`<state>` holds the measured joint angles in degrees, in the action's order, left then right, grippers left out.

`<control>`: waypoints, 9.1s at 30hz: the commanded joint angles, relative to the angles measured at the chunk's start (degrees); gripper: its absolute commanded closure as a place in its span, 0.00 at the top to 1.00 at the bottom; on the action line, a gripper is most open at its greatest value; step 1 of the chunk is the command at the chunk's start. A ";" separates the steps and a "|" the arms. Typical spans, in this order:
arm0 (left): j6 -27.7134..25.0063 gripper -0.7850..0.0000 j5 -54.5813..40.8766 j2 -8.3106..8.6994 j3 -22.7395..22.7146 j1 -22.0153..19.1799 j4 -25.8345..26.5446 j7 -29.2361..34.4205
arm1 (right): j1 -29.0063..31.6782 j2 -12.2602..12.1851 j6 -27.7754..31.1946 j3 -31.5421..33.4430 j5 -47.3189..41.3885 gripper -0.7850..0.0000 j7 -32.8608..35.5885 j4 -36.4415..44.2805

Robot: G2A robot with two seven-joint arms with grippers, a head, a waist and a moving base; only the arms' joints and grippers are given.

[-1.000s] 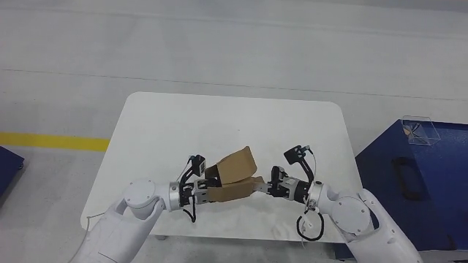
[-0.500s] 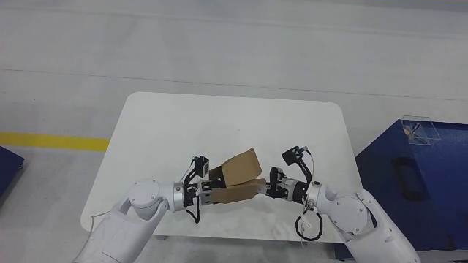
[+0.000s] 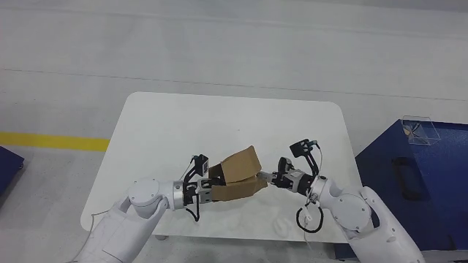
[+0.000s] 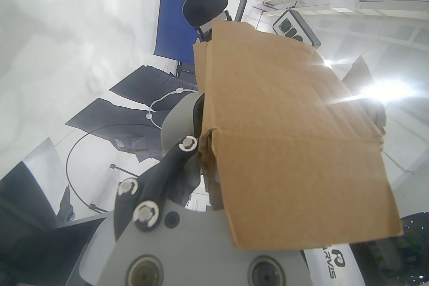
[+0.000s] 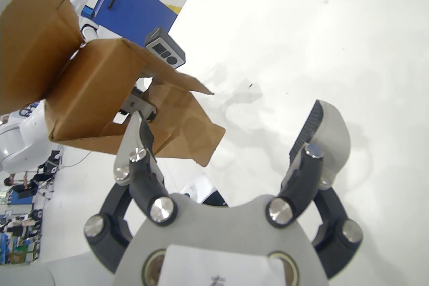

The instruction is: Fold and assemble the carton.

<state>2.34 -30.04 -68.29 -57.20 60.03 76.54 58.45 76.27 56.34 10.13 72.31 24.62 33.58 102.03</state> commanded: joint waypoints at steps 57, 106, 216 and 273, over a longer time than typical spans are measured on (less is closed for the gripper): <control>2.21 0.00 -5.97 -0.47 -1.22 0.44 -1.33 0.73 | -1.52 5.29 -13.25 -10.42 23.67 1.00 -10.90 3.13; 0.76 0.00 -10.26 -2.18 1.45 -4.16 -10.21 11.27 | 0.37 3.46 6.95 3.07 -7.36 1.00 7.21 -0.50; -0.40 0.00 -8.28 -2.70 3.48 -1.85 -6.98 8.57 | 15.12 2.01 11.72 23.50 -12.98 1.00 -14.05 -0.82; -2.25 0.00 -73.23 -10.94 6.69 7.25 21.60 -114.14 | 15.12 2.01 11.72 23.50 -12.98 1.00 -14.05 -0.82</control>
<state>0.65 -103.33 -78.99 -51.47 67.35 97.69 -53.50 91.39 58.36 21.85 95.80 11.64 19.53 101.21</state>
